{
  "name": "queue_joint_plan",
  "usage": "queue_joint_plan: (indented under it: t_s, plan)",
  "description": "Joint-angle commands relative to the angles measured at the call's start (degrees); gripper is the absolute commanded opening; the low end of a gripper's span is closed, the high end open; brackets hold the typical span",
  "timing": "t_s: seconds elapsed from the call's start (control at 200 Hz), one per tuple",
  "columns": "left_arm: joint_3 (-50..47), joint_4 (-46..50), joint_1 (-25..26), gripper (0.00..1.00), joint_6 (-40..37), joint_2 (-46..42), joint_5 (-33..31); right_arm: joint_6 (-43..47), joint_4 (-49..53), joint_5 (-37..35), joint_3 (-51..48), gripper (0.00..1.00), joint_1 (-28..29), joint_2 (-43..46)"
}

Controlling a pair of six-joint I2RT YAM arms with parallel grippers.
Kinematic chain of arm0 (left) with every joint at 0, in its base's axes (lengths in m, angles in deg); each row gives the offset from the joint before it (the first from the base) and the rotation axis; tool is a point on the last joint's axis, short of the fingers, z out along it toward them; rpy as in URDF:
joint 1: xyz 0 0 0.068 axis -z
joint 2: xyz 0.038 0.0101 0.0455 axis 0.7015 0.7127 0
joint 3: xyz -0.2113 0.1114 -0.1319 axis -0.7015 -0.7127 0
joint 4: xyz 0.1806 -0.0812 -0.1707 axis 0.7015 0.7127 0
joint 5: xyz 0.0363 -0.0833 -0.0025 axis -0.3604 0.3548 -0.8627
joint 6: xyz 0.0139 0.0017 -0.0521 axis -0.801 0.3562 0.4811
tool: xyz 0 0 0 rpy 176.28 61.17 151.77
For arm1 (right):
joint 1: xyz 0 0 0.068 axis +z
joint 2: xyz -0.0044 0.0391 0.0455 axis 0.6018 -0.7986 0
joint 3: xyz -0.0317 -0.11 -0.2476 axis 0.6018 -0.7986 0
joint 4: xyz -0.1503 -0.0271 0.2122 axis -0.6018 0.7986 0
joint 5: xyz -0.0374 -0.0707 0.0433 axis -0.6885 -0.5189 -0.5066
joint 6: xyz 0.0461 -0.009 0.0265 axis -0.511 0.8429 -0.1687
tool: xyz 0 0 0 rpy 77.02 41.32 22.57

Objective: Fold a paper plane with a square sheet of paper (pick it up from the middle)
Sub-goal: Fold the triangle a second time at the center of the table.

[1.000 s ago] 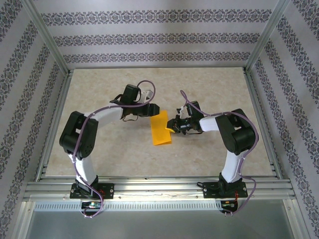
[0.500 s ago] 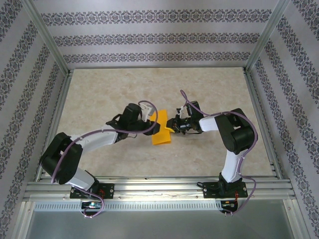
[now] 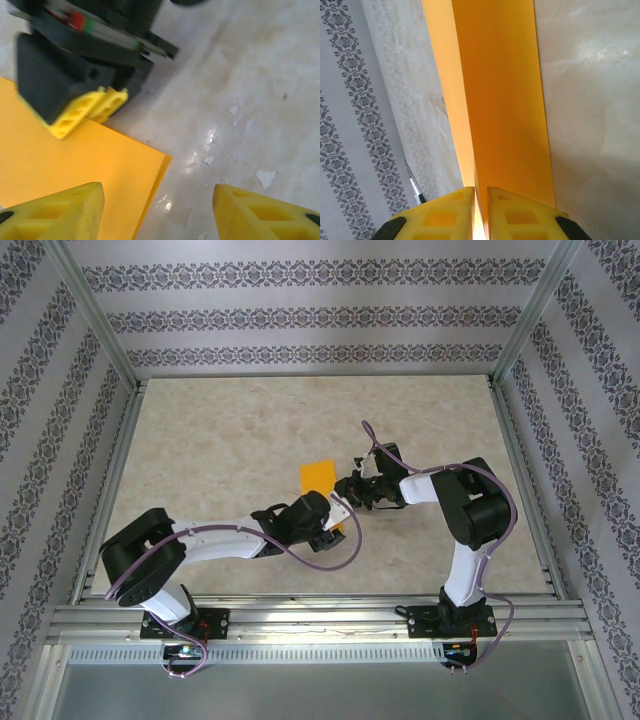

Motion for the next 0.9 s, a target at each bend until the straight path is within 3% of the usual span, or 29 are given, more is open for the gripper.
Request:
queue_joint_plan:
  t_s: [0.0, 0.305, 0.899]
  plan:
    - [2.6, 1.5, 1.9, 0.61, -4.0, 2.1, -5.6, -0.9, -0.3, 0.6, 1.0, 0.15, -0.1, 0.7]
    - [0.2, -2.7, 4.3, 0.63, -5.3, 3.9, -9.0, -1.3, 0.2, 0.6, 1.5, 0.16, 0.0, 0.6]
    - [-0.3, -1.4, 5.1, 0.68, -7.1, 5.3, -11.1, -0.6, 1.6, 0.1, 0.8, 0.18, -0.1, 1.9]
